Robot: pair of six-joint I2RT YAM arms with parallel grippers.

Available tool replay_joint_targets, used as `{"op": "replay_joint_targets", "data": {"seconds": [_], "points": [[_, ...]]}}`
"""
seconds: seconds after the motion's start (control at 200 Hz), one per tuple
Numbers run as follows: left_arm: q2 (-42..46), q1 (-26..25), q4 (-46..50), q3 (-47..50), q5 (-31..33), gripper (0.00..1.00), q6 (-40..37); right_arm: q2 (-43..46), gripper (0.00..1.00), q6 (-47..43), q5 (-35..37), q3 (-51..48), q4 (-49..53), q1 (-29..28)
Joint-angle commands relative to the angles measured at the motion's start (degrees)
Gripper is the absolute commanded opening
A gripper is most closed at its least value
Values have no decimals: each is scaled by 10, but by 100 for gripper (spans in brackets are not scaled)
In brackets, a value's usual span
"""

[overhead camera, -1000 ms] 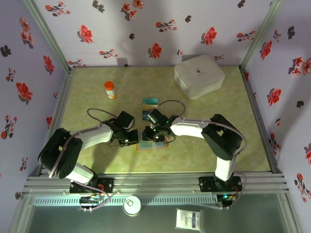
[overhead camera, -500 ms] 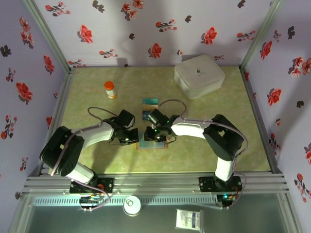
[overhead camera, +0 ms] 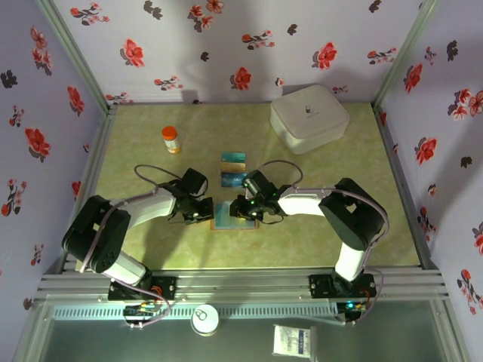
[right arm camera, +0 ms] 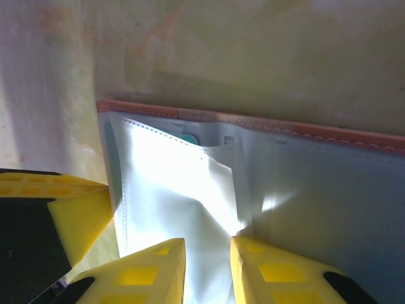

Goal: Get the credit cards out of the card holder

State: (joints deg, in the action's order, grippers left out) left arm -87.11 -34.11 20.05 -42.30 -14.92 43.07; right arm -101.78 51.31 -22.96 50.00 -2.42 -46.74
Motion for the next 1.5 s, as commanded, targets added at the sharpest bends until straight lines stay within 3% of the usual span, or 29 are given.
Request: {"op": "replay_joint_targets", "data": {"seconds": [0.0, 0.23, 0.34, 0.55, 0.7, 1.065, 1.205, 1.495], "points": [[41, 4, 23, -19, 11, 0, 7, 9, 26, 10, -10, -16, -27, 6], [78, 5, -19, -17, -32, 12, 44, 4, 26, 13, -21, -30, -48, 11], [58, 4, -59, -9, -63, 23, 57, 5, 26, 14, -23, -34, -51, 13], [6, -6, -90, -11, -89, 31, 59, 6, 26, 13, -27, -36, -53, 15], [-22, -9, -95, -14, -92, 31, 63, 6, 26, 15, -28, -38, -55, 15], [-26, -13, -116, -12, -101, 18, 73, 17, 26, 30, -37, -45, -79, 15], [-4, -16, -103, -17, -98, 20, 76, 65, 28, 28, -27, -45, -71, 15], [3, -46, -78, -51, -88, 21, 78, 194, 30, -24, 44, -43, 58, 22]]}}
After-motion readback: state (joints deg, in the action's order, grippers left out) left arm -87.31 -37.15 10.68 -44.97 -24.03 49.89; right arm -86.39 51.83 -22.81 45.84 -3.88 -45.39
